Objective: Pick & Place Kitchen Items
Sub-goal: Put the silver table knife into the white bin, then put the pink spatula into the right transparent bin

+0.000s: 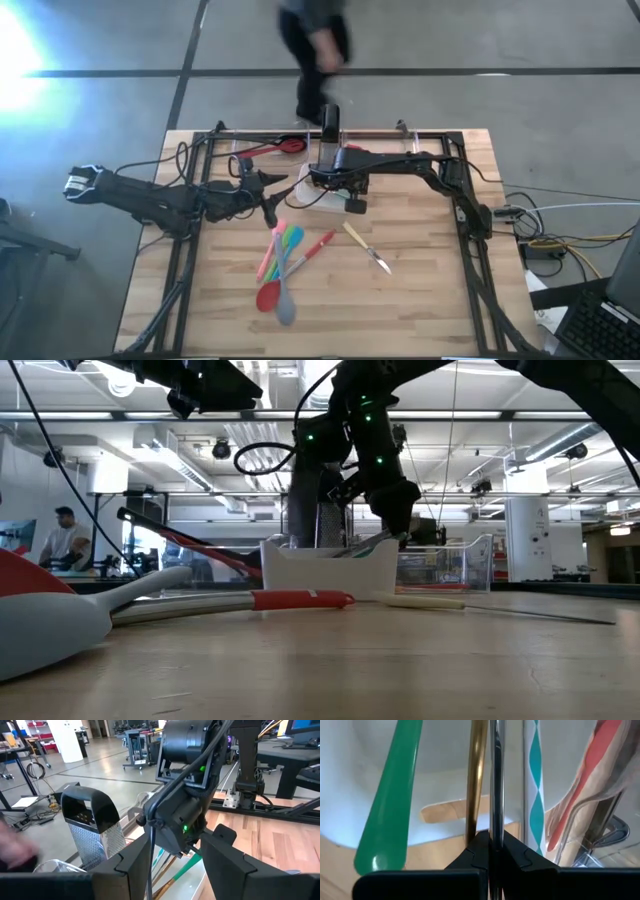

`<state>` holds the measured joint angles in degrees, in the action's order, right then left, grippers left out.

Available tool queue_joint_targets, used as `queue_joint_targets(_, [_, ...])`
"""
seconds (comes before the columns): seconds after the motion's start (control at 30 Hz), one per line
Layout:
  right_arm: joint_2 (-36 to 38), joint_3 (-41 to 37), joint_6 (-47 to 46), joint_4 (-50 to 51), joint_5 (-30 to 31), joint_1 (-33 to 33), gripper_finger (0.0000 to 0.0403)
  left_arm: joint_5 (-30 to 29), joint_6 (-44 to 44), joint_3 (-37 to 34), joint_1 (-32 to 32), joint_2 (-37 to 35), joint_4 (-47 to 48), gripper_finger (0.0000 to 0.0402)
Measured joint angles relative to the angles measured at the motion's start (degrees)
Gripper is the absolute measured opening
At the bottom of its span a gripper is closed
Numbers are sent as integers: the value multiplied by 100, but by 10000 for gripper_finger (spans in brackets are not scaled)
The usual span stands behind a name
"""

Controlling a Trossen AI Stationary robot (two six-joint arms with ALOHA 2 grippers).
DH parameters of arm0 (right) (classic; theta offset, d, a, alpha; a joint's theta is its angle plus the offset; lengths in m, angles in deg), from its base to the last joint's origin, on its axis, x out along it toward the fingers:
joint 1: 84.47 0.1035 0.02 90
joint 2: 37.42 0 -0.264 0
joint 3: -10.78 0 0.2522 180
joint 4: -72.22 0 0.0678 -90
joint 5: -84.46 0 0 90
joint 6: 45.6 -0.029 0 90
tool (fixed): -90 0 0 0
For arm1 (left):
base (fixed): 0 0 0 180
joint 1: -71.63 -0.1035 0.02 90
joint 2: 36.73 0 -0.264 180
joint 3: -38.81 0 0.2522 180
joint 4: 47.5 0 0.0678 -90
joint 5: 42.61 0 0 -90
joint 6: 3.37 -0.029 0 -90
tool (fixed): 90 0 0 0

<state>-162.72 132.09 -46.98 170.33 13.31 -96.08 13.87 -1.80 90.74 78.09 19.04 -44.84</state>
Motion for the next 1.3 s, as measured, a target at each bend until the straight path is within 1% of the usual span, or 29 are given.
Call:
queue_joint_targets(0.27, [-35, 0, 10, -56, 11, -17, 17, 0, -1, 0, 0, 0, 0, 177])
queue_joint_targets(0.63, [-35, 13, 155, -13, 13, -17, 59, 0, -2, 0, 0, 0, 0, 177])
queue_joint_targets(0.83, [-15, 270, 4, 363, -1, -7, 84, 2, 107, -34, 0, 10, 13, 177])
queue_joint_targets(1.07, [31, 842, -125, 554, -6, 74, 103, 4, 97, -85, 0, 15, 41, 177])
queue_joint_targets(1.2, [99, 1192, -143, 569, -249, 165, 103, 100, 26, -92, 0, 15, 60, 177])
queue_joint_targets(1.3, [199, 1364, -154, 573, -567, 270, 99, 124, 17, -92, 0, 15, 108, 177])
